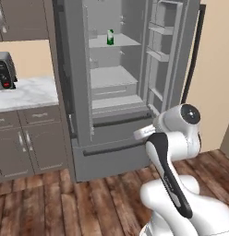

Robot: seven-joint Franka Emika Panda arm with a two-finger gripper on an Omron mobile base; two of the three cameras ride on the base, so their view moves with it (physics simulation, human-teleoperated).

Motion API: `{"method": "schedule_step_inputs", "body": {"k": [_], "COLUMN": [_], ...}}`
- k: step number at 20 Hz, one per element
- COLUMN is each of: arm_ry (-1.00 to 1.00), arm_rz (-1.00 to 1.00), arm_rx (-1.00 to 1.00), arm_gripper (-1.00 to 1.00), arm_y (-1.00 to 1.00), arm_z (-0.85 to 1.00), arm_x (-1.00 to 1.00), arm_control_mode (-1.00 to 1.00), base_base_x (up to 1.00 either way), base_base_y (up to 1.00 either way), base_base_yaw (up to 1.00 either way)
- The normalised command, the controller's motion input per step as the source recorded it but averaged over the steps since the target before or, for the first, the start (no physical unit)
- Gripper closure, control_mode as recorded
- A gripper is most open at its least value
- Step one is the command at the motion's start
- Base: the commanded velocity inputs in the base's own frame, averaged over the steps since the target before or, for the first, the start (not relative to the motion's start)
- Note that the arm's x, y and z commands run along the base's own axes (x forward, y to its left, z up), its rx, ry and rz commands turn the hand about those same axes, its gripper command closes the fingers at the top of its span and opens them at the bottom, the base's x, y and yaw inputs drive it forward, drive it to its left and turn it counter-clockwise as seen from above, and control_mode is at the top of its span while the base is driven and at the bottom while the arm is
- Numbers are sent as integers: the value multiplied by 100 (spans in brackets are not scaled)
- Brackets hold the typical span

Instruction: Take a sugar cube from the saucer and place it inside the coffee. Then, grab milk from the fridge and place it next to the coffee on the counter to sweeten the coffee.

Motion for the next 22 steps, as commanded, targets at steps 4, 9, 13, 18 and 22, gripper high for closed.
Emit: {"method": "schedule_step_inputs", "body": {"k": [4,9,13,18,22], "arm_ry": [0,0,0,0,0], "arm_rz": [0,0,0,0,0], "arm_rx": [0,0,0,0,0], "arm_gripper": [-100,-100,-100,-100,-100], "arm_y": [0,0,0,0,0], "arm_z": [0,0,0,0,0], "arm_x": [0,0,0,0,0], "arm_control_mode": [100,100,100,100,100], "base_base_x": [56,82,65,50,59], "base_base_y": [-23,-18,-33,-46,-11], "base_base_yaw": [0,0,0,0,0]}}
